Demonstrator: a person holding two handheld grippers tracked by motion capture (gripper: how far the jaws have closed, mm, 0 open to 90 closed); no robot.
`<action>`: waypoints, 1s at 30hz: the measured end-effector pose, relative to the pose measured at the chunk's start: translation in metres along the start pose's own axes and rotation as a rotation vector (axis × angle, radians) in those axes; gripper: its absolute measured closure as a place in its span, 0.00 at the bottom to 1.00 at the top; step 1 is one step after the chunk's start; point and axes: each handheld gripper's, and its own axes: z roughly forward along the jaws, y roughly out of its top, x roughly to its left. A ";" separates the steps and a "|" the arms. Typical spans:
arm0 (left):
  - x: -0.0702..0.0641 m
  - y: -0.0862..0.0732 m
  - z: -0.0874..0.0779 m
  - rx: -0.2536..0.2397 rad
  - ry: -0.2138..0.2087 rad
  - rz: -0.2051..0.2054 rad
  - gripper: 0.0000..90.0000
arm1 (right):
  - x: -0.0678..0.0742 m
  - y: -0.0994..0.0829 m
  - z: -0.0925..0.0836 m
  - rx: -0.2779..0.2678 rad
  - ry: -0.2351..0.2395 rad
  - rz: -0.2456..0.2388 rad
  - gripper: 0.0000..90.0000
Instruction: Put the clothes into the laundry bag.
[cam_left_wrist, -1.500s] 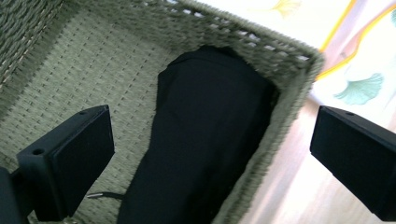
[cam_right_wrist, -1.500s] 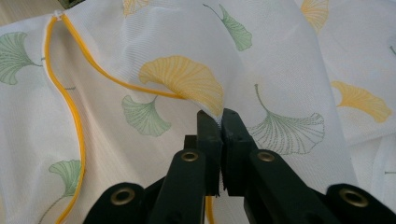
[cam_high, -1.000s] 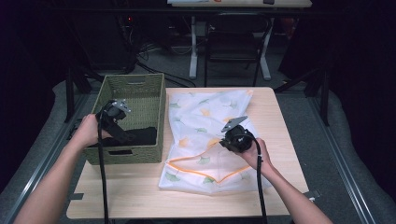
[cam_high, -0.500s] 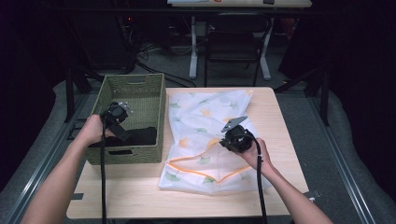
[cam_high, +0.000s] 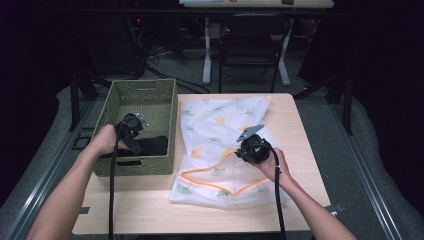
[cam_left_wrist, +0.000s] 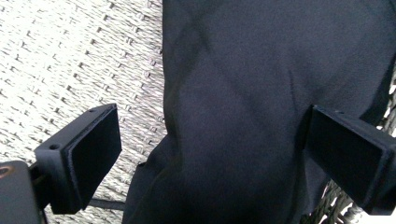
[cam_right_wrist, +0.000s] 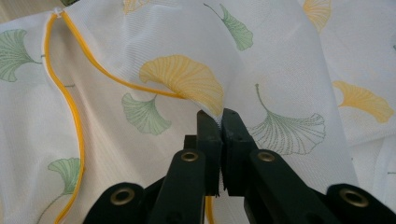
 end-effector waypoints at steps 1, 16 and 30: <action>0.000 0.000 0.001 0.001 -0.001 -0.003 0.08 | 0.000 0.000 0.000 0.001 0.001 0.000 0.98; 0.004 -0.004 0.011 0.014 -0.112 0.018 0.44 | 0.000 0.000 -0.001 -0.001 -0.004 -0.003 0.98; 0.001 -0.006 0.011 0.019 -0.102 0.013 0.68 | 0.001 0.000 -0.002 -0.007 -0.003 -0.009 0.98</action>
